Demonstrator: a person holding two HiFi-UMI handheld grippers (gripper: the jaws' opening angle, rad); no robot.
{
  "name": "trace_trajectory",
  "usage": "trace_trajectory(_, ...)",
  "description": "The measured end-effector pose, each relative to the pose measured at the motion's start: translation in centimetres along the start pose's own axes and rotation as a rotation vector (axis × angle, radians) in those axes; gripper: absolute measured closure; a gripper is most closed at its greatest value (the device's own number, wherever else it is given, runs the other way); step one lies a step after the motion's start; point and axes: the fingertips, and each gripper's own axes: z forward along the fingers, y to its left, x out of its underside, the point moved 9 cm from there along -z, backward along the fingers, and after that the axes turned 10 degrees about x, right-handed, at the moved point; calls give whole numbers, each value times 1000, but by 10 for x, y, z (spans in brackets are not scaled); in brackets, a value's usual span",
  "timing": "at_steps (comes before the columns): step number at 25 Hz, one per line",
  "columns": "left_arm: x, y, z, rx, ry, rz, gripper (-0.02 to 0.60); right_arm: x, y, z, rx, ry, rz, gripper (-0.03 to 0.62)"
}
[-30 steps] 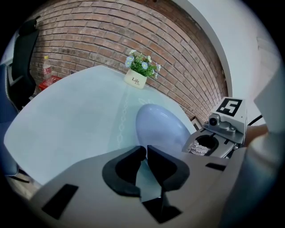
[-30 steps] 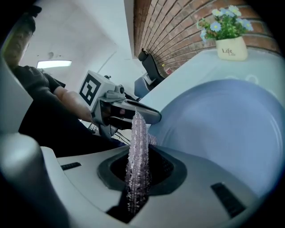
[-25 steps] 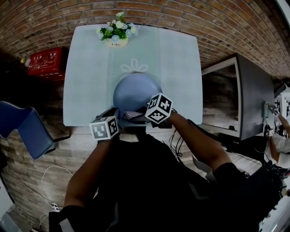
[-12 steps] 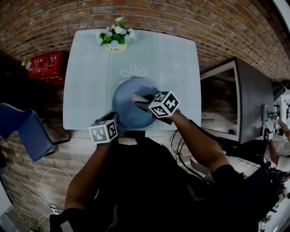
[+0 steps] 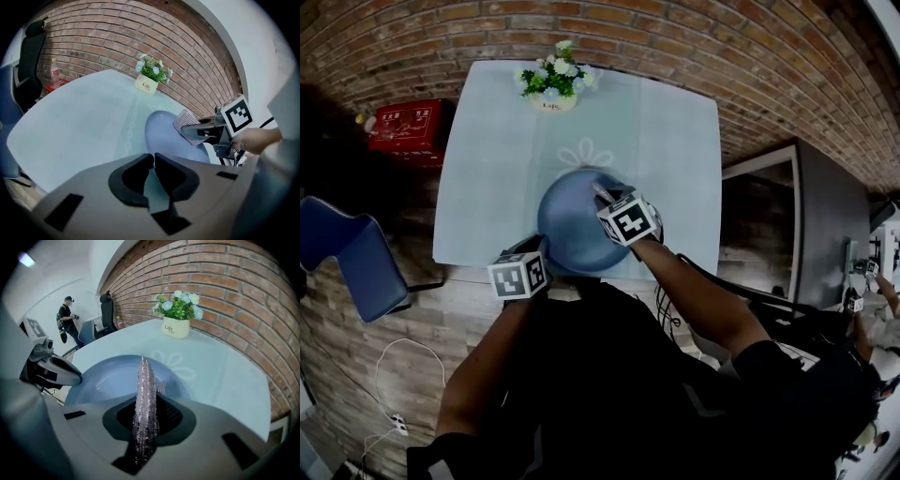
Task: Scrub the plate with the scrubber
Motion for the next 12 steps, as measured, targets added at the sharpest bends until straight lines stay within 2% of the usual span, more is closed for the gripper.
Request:
trace_trajectory(7,2,0,0,-8,-12,4,531,-15,13,10,-20,44,-37,526)
trace_trajectory(12,1,-1,2,-6,-22,-10,534,-26,14,16,-61,58,-116,526)
